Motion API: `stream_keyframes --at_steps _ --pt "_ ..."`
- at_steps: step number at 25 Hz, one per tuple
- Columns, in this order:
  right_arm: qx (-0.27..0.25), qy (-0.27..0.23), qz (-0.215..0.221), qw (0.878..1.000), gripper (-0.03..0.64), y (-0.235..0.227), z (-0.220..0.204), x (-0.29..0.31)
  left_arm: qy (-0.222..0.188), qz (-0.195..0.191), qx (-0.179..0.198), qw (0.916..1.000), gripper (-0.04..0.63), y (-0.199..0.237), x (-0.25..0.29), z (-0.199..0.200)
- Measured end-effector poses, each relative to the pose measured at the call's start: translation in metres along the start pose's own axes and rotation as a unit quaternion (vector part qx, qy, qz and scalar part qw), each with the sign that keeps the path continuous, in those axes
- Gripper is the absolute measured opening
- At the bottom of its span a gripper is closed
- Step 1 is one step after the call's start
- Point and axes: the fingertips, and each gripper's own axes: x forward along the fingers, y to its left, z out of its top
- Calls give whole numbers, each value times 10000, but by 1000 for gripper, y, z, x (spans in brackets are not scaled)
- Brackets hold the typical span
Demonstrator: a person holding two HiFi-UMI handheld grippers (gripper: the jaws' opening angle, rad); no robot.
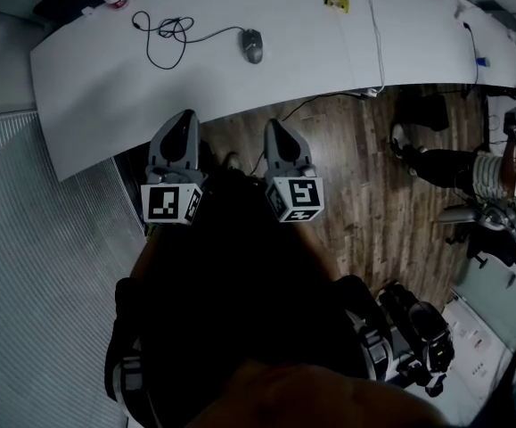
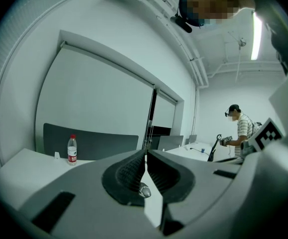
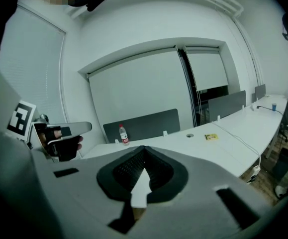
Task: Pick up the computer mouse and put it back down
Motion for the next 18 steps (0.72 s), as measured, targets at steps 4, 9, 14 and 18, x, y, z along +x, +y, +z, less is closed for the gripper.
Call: stream_keyframes --at_steps 4,9,14,18 --pt "-54 72 -60 9999 0 7 12 36 15 -109 -18 9999 12 24 23 7" --pt "0 173 -255 9995 0 8 14 74 70 -366 -77 9993 12 48 49 12" --pt "10 249 -443 9987 0 14 20 106 177 -628 -62 9978 12 72 68 11" --pt "22 300 -609 9977 0 16 19 122 190 -756 -150 9968 12 89 80 11"
